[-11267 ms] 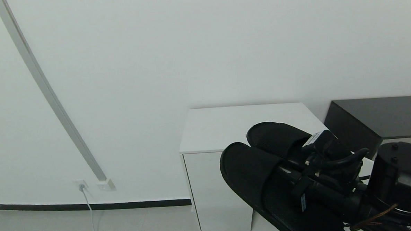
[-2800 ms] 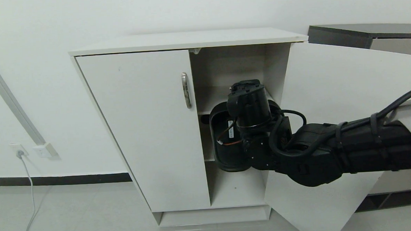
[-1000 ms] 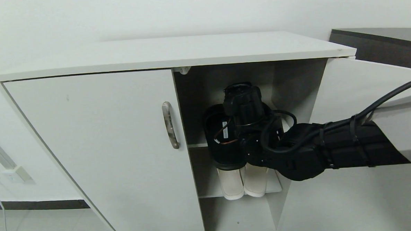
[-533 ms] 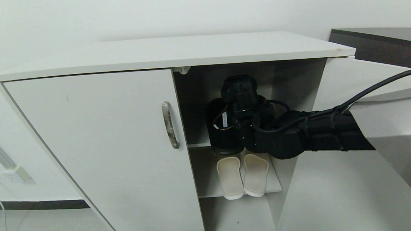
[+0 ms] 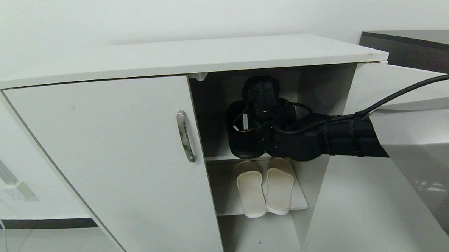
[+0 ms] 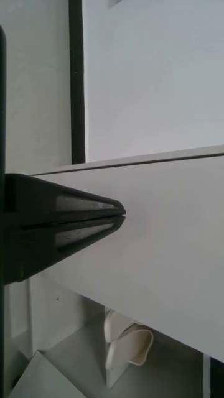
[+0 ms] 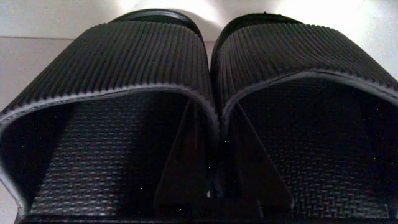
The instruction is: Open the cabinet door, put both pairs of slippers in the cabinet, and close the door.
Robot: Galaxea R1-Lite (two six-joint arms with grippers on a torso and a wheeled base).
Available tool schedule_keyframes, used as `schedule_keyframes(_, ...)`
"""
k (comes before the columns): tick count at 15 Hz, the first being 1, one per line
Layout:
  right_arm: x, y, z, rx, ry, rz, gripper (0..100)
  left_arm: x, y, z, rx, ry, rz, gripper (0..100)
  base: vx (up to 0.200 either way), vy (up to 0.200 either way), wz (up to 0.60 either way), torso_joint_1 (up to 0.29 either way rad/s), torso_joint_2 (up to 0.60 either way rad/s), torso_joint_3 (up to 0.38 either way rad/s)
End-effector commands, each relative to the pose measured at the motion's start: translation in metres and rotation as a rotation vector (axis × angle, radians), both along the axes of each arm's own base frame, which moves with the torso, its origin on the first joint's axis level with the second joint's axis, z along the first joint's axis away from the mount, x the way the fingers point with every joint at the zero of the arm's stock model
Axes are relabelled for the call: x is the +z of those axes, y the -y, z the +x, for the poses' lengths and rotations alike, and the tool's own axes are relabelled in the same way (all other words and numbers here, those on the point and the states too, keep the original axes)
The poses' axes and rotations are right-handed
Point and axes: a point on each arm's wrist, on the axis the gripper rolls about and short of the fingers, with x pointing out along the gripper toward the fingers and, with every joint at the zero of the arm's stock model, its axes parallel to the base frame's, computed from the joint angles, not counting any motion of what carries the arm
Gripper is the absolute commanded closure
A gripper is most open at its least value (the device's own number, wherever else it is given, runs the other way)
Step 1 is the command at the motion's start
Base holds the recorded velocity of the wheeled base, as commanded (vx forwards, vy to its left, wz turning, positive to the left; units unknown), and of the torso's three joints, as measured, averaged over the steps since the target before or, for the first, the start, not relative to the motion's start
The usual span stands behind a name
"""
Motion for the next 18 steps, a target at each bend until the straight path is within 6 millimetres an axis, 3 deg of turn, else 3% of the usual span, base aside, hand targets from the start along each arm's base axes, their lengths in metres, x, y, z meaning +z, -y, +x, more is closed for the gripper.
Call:
schedule_keyframes(1, -0.004, 0.001, 0.004, -0.009, -0.004, -0.005, 100, 0.000, 0.000, 0.000, 0.001, -0.001, 0.000, 100, 0.000, 0.000, 0.00, 0.000, 0.00, 0.000)
schedule_keyframes(6, -0.010, 0.001, 0.006, -0.012, -0.019, -0.018, 100, 0.000, 0.000, 0.000, 0.001, -0.001, 0.000, 100, 0.000, 0.000, 0.00, 0.000, 0.00, 0.000)
schedule_keyframes(7, -0.010, 0.001, 0.006, -0.012, -0.021, -0.021, 0, 0.000, 0.000, 0.000, 0.001, 0.000, 0.000, 100, 0.000, 0.000, 0.00, 0.000, 0.00, 0.000)
schedule_keyframes(11, -0.009, 0.001, 0.003, -0.016, -0.024, -0.025, 0, 0.000, 0.000, 0.000, 0.001, -0.001, -0.002, 100, 0.000, 0.000, 0.00, 0.000, 0.00, 0.000)
schedule_keyframes(15, 0.002, 0.006, -0.022, 0.004, -0.033, -0.031, 0, 0.000, 0.000, 0.000, 0.001, -0.001, -0.002, 100, 0.000, 0.000, 0.00, 0.000, 0.00, 0.000)
schedule_keyframes(18, 0.018, 0.018, -0.066, 0.017, -0.020, -0.010, 0, 0.000, 0.000, 0.000, 0.001, -0.001, -0.002, 100, 0.000, 0.000, 0.00, 0.000, 0.00, 0.000)
